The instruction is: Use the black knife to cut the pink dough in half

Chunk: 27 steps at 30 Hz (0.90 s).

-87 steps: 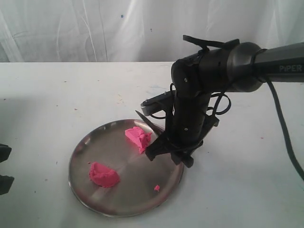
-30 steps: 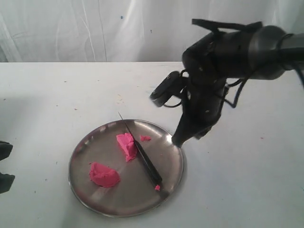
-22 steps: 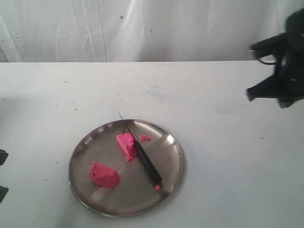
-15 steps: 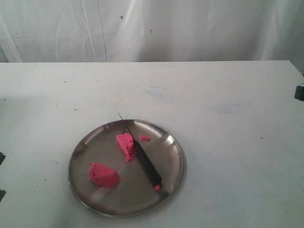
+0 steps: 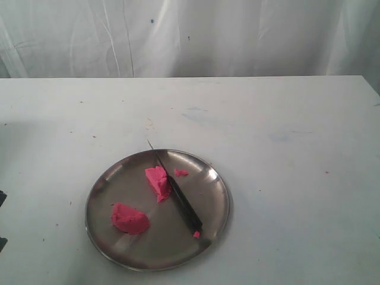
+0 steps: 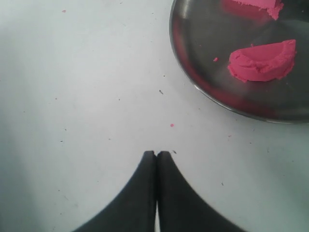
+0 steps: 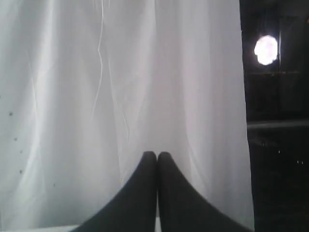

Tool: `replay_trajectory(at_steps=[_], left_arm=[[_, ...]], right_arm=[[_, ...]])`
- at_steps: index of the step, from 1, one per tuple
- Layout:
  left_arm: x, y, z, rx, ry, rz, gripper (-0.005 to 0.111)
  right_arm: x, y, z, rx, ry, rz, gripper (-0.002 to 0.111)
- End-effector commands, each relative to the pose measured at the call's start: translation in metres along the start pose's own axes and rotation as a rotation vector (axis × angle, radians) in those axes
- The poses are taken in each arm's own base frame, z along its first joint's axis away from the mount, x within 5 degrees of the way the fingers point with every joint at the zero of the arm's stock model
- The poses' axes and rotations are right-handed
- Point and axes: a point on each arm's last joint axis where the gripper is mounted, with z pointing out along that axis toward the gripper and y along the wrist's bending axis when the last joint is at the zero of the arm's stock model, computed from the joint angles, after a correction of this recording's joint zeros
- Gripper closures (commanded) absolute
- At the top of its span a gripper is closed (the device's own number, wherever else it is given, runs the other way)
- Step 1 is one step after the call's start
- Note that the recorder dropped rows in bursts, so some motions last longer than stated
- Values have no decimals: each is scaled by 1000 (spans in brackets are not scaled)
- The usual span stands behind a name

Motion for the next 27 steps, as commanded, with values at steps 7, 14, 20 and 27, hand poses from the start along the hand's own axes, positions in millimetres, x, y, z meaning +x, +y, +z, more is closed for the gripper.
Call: replay_trajectory(at_steps=[7, 14, 20, 27], left_arm=[[3, 0, 0, -1, 11, 0, 107], [3, 0, 0, -1, 9, 0, 107], [2, 0, 0, -1, 7, 0, 107], [1, 0, 0, -1, -4, 0, 107]], right_arm=[[-12, 1, -29, 0, -146, -7, 108], [81, -6, -51, 29, 8, 94, 108], [107, -9, -53, 59, 153, 69, 108], [137, -14, -64, 127, 504, 24, 108]])
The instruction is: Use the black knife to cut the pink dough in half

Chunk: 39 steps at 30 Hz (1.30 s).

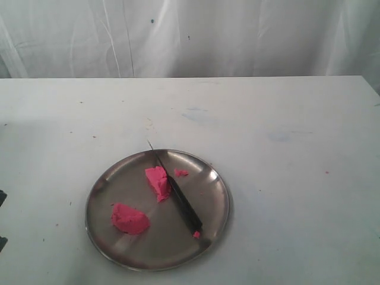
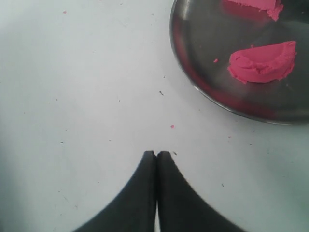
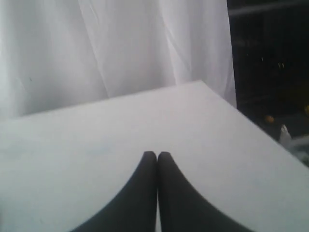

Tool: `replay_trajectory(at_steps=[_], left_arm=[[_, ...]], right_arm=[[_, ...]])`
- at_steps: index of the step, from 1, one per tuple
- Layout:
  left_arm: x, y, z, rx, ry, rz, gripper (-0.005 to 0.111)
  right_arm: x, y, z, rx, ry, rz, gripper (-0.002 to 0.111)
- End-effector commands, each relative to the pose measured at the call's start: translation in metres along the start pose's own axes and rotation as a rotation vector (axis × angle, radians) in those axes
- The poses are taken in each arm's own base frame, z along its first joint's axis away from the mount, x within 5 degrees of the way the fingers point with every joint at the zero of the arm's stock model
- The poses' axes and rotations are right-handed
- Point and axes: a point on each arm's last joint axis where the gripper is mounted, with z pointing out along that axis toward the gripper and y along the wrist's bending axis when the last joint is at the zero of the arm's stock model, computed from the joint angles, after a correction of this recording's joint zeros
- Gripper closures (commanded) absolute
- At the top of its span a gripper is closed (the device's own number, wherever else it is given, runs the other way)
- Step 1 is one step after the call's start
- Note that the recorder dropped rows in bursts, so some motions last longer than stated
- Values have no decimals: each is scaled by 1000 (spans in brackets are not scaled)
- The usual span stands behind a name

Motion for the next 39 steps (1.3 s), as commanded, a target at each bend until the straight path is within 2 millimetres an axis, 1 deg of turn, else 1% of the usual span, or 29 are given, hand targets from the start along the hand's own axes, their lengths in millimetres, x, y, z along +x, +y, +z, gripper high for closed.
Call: replay_trajectory(at_steps=[1, 17, 21, 23, 26, 27, 29, 31, 35, 39], left_arm=[[1, 0, 0, -1, -1, 0, 107], [1, 0, -2, 0, -10, -2, 107], [3, 5, -17, -31, -84, -37, 107], [8, 15, -34, -95, -161, -132, 107], [22, 28, -65, -275, -280, -244, 107], [28, 31, -76, -347, -316, -257, 107], [36, 32, -92, -457, -369, -271, 107], [43, 29, -105, -526, -421, -297, 107], [50, 24, -117, -589, -482, -312, 107], [52, 22, -120, -599, -493, -306, 107]], right_arm=[[15, -4, -1, 40, 150, -78, 108], [15, -4, -1, 41, 151, -76, 108], [15, -4, -1, 41, 153, -74, 108], [15, -4, -1, 41, 153, -74, 108], [15, -4, -1, 41, 153, -74, 108], [15, -4, -1, 41, 153, -74, 108], [15, -4, -1, 41, 153, -74, 108], [15, -4, -1, 41, 153, -74, 108], [15, -4, -1, 41, 153, -74, 108], [15, -4, -1, 41, 153, -74, 108]])
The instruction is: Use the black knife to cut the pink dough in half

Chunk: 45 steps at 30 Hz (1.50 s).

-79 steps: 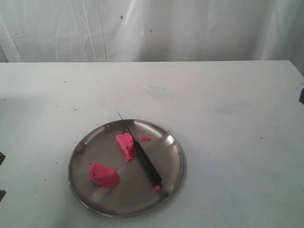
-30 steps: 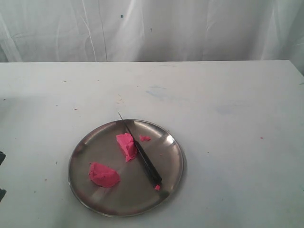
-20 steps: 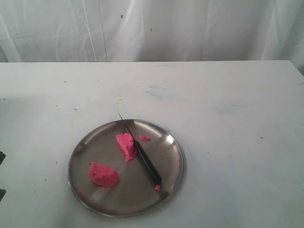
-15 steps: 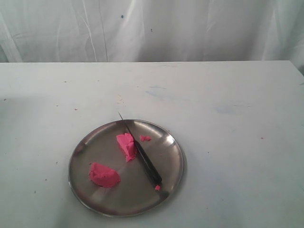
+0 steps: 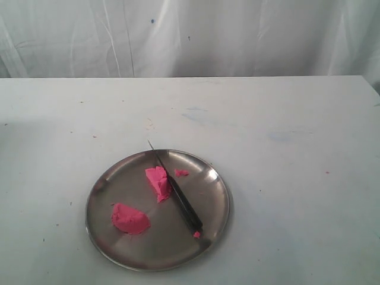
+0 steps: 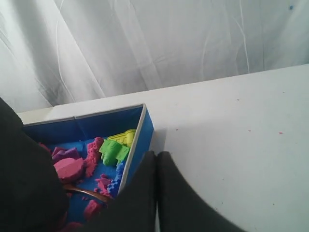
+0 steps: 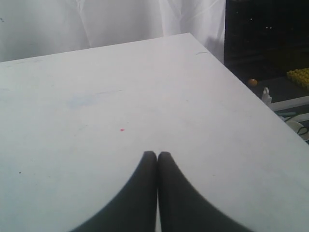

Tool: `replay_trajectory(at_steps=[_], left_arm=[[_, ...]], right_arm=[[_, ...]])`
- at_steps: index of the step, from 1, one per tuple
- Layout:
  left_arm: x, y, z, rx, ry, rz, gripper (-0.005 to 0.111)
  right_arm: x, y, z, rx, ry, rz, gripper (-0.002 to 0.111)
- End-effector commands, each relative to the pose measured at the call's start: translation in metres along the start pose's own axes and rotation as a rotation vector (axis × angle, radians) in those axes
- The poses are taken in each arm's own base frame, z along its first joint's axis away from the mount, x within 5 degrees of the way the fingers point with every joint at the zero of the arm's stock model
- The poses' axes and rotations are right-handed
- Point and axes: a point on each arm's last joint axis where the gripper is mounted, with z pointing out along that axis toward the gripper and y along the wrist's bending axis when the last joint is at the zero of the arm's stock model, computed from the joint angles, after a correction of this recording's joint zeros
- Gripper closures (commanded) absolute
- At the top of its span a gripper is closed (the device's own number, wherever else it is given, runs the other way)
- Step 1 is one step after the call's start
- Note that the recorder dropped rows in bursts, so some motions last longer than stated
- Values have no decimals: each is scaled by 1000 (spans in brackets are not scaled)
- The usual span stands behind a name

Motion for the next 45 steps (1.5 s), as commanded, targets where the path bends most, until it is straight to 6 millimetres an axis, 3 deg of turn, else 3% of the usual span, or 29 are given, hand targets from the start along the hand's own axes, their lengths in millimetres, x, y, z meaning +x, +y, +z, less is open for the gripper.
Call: replay_trajectory(at_steps=[1, 3, 7, 11, 15, 17, 18, 22, 26, 31, 35, 45], left_arm=[[4, 0, -2, -10, -2, 5, 107], [7, -6, -1, 39, -49, -5, 107], [24, -19, 2, 113, -322, -35, 107], [45, -31, 17, 143, -495, -68, 107], [85, -43, 34, 197, -324, -204, 107], [94, -45, 36, 209, -236, -254, 107], [108, -47, 39, 214, -74, -258, 107], [140, -51, 35, 223, 278, -179, 107], [142, -51, 34, 240, 290, -80, 107], [142, -53, 34, 259, 289, -97, 107], [139, -62, 32, 377, 273, -196, 107], [139, -59, 33, 327, 276, -196, 107]], right_arm=[[0, 0, 0, 3, -5, -10, 108], [0, 0, 0, 3, -5, -10, 108], [0, 0, 0, 3, -5, 9, 108], [0, 0, 0, 3, -3, 6, 108], [0, 0, 0, 3, -2, 6, 108], [0, 0, 0, 3, -2, 6, 108], [0, 0, 0, 3, -2, 6, 108], [0, 0, 0, 3, -4, 6, 108], [0, 0, 0, 3, -4, 6, 108], [0, 0, 0, 3, -4, 6, 108], [0, 0, 0, 3, -4, 6, 108], [0, 0, 0, 3, -4, 6, 108]])
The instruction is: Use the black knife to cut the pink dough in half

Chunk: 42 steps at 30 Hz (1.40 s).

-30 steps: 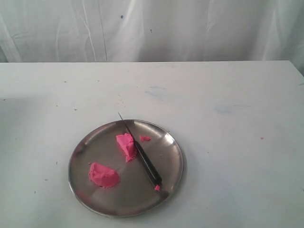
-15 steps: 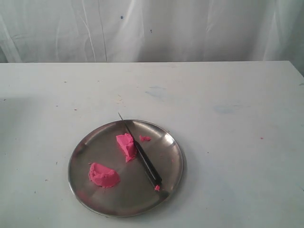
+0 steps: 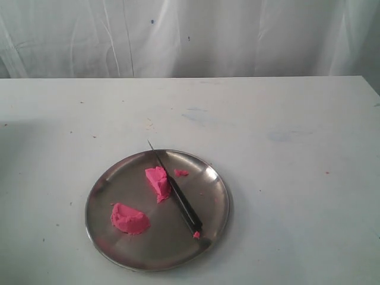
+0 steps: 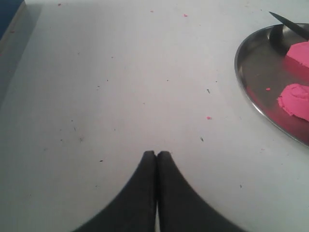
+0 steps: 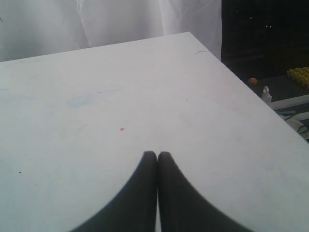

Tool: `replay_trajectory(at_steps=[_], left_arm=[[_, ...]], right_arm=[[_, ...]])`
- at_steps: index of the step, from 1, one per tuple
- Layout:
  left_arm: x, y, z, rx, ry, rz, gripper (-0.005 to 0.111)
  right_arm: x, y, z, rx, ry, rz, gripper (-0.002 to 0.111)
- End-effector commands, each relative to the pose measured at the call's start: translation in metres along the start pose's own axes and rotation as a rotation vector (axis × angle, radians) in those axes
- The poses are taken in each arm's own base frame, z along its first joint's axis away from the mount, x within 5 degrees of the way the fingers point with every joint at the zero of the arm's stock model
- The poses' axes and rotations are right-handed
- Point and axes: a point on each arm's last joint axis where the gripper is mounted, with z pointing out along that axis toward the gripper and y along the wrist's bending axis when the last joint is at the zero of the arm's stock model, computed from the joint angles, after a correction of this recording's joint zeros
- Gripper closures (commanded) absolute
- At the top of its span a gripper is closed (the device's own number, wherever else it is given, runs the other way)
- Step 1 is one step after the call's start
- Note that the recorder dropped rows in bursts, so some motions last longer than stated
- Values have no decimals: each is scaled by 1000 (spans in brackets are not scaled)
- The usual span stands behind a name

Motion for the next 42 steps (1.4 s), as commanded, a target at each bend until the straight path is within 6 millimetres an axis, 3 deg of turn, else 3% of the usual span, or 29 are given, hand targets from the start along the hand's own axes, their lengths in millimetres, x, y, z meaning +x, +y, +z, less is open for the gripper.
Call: replay_trajectory(at_steps=[1, 42], left_arm=[[2, 1, 0, -7, 12, 0, 107], [2, 1, 0, -7, 12, 0, 107]], right_arm=[[0, 0, 0, 2, -9, 2, 108], [0, 3, 0, -48, -4, -11, 108]])
